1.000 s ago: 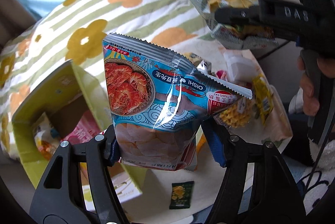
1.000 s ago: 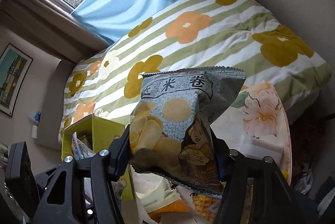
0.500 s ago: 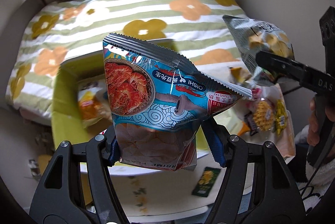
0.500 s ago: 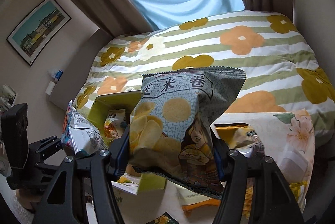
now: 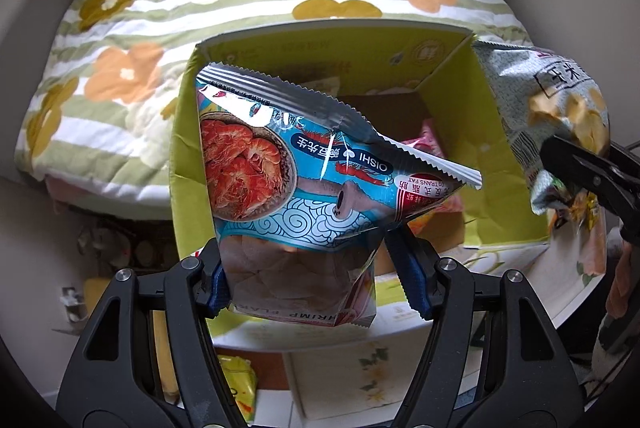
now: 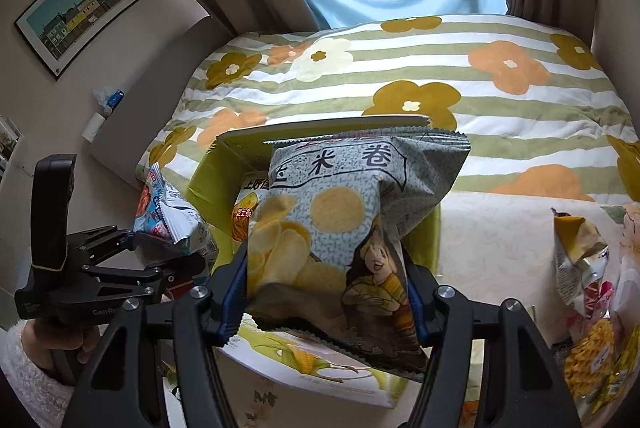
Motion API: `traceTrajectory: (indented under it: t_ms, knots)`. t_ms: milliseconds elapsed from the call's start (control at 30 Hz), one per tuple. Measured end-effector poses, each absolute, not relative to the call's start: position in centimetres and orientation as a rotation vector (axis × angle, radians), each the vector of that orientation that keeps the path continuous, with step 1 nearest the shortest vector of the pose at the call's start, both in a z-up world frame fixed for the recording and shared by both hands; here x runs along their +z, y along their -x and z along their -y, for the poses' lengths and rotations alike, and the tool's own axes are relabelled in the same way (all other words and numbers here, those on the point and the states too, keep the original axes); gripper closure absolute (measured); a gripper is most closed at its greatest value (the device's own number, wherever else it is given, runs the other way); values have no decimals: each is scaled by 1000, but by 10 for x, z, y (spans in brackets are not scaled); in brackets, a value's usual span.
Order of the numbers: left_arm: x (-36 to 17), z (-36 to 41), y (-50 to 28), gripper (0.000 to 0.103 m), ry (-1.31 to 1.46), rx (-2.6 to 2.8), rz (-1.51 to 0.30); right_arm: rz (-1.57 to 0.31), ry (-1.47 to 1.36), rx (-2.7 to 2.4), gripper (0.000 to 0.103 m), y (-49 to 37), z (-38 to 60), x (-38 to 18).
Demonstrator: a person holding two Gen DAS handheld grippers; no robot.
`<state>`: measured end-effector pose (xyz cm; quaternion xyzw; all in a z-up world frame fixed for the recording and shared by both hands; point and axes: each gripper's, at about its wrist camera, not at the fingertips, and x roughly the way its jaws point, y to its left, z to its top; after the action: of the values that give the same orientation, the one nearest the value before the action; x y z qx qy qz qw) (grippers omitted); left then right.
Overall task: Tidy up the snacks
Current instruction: 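Open both tools to release the bags into the box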
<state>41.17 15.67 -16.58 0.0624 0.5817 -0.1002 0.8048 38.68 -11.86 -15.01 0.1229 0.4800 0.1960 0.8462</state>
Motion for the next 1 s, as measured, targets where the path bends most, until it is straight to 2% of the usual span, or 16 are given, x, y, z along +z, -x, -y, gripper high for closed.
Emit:
traceTrajectory:
  t_ms: [100, 133, 167, 200, 700, 767, 800, 833, 1000]
  knots:
    - [-173, -160, -415, 33, -156, -227, -1235, -1024, -261, 402, 44, -383, 111, -157]
    - [-173, -159, -414, 21, -163, -244, -1217, -1030, -265, 403, 44, -382, 110, -159]
    - [-174, -159, -413, 2, -164, -251, -1208, -1035, -268, 400, 44, -382, 107, -160]
    - [-174, -160, -411, 1, -164, -251, -1198, -1042, -274, 391, 44, -382, 109, -162]
    - [-183, -184, -379, 0, -23, -122, -1166, -1084, -221, 450, 41, -417, 76, -172]
    - [-181, -188, -374, 0, -11, -108, -1160, -1068, -188, 443, 28, -425, 67, -172]
    - [-181, -190, -372, 0, -3, -106, -1159, -1061, -180, 428, 11, -428, 64, -173]
    - [-181, -191, -371, 0, 4, -104, -1159, -1054, -180, 421, 2, -428, 63, -173]
    - [-184, -196, -358, 0, 15, -84, -1165, -1026, -148, 409, 2, -412, 62, -176]
